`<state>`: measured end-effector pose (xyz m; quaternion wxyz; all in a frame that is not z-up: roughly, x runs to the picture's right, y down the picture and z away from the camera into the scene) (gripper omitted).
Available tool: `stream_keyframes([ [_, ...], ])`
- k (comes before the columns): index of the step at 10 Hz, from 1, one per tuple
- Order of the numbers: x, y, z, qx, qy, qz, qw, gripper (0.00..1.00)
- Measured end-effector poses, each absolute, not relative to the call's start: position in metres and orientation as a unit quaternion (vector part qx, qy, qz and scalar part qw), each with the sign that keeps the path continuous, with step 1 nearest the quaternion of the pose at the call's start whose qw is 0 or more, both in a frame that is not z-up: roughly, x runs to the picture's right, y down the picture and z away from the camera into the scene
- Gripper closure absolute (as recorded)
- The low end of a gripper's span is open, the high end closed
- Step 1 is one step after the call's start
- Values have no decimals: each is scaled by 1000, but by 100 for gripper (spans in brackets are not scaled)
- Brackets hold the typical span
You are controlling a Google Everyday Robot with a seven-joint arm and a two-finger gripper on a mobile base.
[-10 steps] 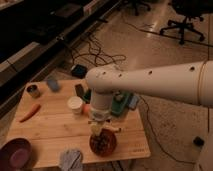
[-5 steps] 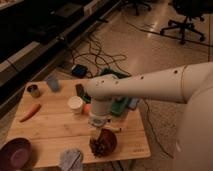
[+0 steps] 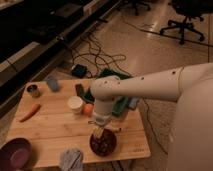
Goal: Place grapes in red bowl
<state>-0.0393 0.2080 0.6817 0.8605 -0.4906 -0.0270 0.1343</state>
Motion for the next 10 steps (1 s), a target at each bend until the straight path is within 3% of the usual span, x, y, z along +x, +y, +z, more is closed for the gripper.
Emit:
stream_keyframes([
  [1, -38, 208, 684, -492, -23, 139, 859, 78],
  [3, -32, 209, 692, -493, -7, 157, 856, 54],
  [6, -20, 202, 691, -478, 18, 175, 860, 26],
  [7, -21, 200, 688, -474, 23, 174, 863, 20],
  [10, -20, 200, 688, -475, 24, 175, 862, 20],
])
